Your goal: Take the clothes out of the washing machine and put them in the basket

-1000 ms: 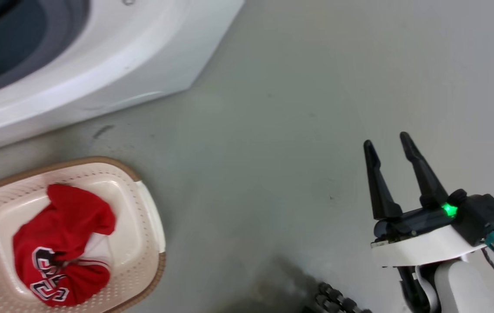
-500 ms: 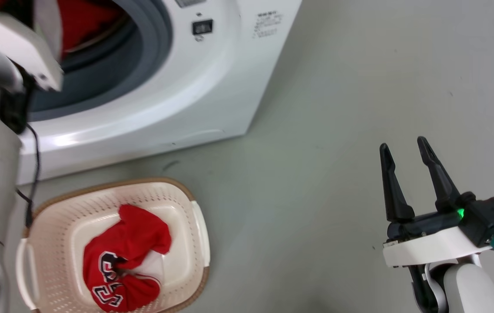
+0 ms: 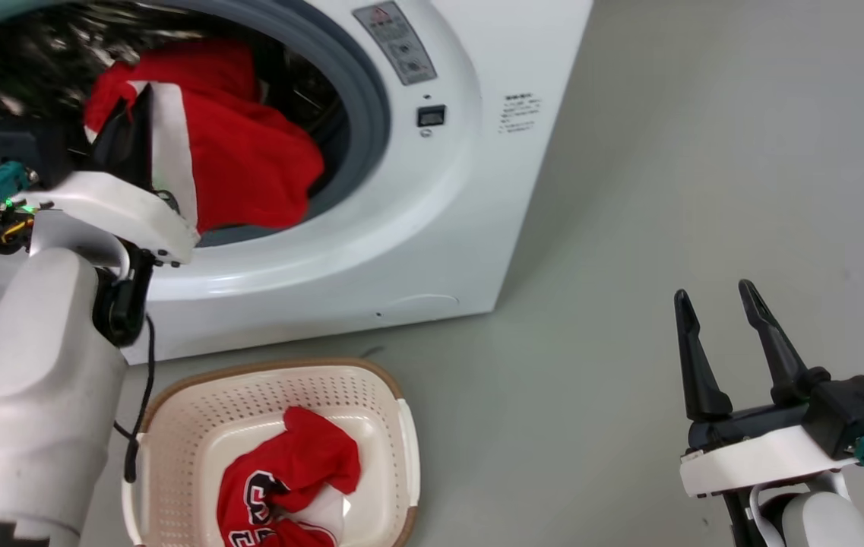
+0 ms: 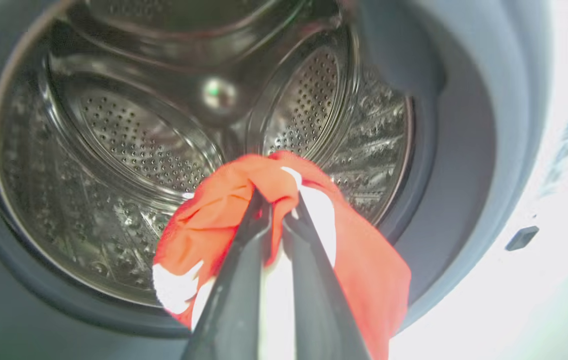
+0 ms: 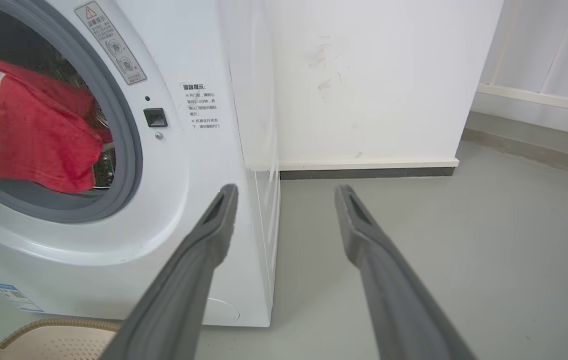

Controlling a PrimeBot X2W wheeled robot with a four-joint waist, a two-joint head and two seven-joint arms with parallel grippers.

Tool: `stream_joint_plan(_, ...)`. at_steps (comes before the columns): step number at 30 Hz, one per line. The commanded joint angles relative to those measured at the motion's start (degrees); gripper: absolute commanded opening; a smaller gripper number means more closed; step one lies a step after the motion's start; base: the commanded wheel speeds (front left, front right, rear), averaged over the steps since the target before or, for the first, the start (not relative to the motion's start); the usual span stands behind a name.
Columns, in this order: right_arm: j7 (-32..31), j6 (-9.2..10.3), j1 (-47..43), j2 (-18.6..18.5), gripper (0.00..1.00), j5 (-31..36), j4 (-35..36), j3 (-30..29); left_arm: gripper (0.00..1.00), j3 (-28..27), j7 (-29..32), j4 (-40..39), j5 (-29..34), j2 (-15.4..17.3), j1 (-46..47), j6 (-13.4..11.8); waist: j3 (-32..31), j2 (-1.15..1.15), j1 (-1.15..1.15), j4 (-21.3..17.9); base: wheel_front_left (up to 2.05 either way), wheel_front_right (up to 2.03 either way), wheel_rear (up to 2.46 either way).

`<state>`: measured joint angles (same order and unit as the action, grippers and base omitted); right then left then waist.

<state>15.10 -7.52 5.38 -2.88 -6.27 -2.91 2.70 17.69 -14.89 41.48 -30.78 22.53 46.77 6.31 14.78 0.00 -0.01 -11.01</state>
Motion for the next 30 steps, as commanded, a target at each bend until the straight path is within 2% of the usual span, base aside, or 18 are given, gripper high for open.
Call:
stream_joint_plan(1,0.09,0.05,-0.69,0.02,1.00,0.54,-0.11,-0.26,0.00,-0.66,-0.40,-2.39,0.63,-0.29,-1.43,-0.37,-1.52,0.00,0.01,1.53,0.00,0.00,0.00)
stream_joint_plan(8,0.09,0.05,-2.29,0.03,1.00,0.92,-0.49,-1.13,0.00,-3.36,-0.36,-20.75,1.49,-0.44,-13.98,-2.48,-4.26,0.00,0.01,4.35,0.00,0.00,0.00)
stream_joint_plan(12,0.09,0.05,-2.78,0.03,1.00,1.08,-0.39,-1.71,0.00,-2.90,2.00,-29.92,1.11,0.26,-21.02,-4.30,-4.81,0.00,0.01,5.96,0.00,0.00,0.00)
stream_joint_plan(18,0.09,0.06,-1.89,0.02,1.00,1.59,-0.09,-1.82,0.00,-2.02,6.16,-38.61,0.30,0.97,-30.36,-7.19,-3.60,0.00,0.01,7.68,0.00,0.00,0.00)
stream_joint_plan(24,0.09,0.05,-0.75,0.02,1.00,2.01,0.19,-1.50,0.00,-0.48,7.49,-37.59,-0.22,0.97,-36.27,-7.96,-1.05,0.00,0.01,8.56,0.00,0.00,0.00)
stream_joint_plan(30,0.09,0.05,0.58,0.03,1.00,2.57,0.85,-1.19,0.00,1.63,5.68,-27.48,1.87,1.10,-36.09,-6.93,3.36,0.00,0.01,8.43,0.00,0.00,0.00)
